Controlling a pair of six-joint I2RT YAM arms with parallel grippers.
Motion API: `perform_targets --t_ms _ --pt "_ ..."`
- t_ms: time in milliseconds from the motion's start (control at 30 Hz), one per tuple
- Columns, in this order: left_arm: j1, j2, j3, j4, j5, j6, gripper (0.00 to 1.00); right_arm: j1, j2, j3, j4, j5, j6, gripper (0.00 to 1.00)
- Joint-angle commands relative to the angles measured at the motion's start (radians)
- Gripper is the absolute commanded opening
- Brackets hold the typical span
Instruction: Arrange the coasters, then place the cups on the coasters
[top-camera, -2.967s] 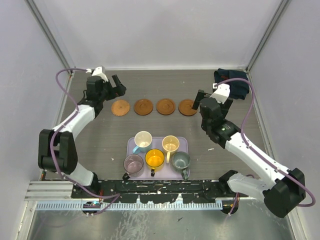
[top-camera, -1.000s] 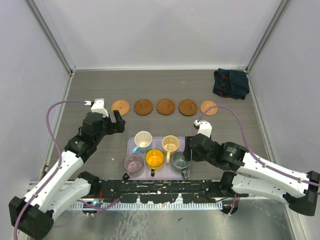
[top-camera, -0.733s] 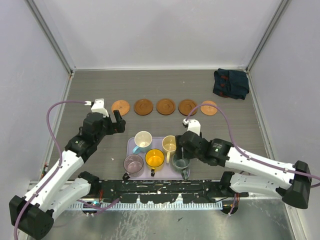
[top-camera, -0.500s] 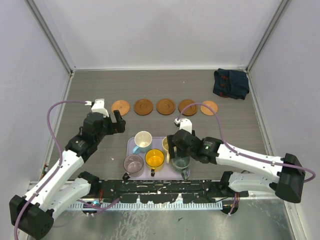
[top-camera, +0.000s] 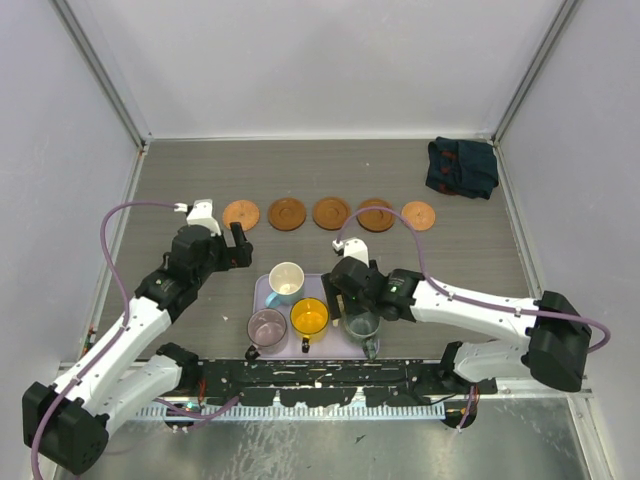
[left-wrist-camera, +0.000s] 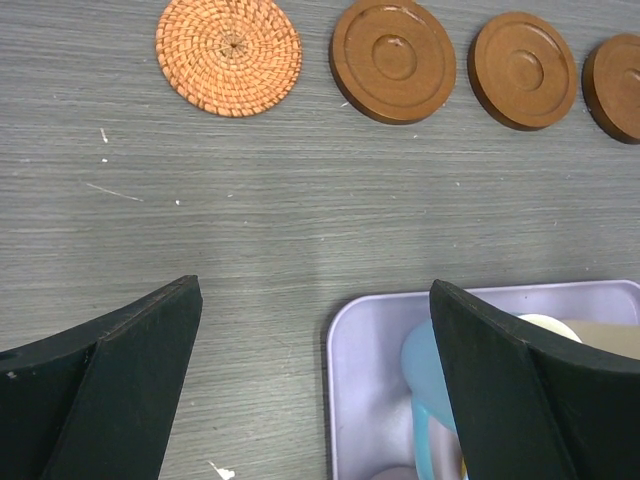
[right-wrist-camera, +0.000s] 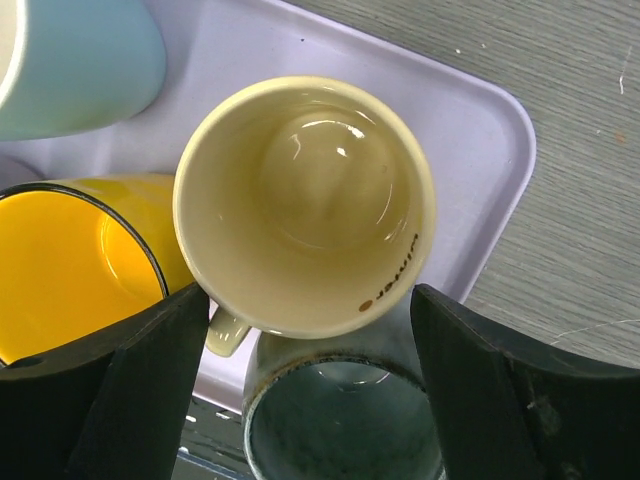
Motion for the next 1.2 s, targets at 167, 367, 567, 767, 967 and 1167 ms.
perform_targets --t_ms 167,367,567,767,967,1167 --pt "-0.001 0.005 0.004 0.073 -0.009 -0.006 0.98 0.004 0.081 0.047 0.012 0.044 -0.035 0.83" --pt "-0.002 0.012 0.007 0.076 -0.009 -0.005 0.98 0.005 0.099 0.036 0.012 0.093 -0.018 0.71" --pt "-0.001 0.014 0.005 0.075 -0.01 -0.005 0.98 0.004 0.121 0.029 0.021 0.113 -0.013 0.5" --pt "-0.001 0.007 0.004 0.07 -0.018 -0.005 0.98 0.004 0.156 0.039 0.025 0.119 -0.016 0.4" --pt "-0.001 0.003 0.001 0.066 -0.024 -0.005 0.98 0.004 0.184 0.043 0.023 0.124 -0.012 0.29" --pt "-0.001 0.0 -0.001 0.065 -0.024 -0.006 0.98 0.004 0.188 0.051 0.023 0.147 -0.001 0.01"
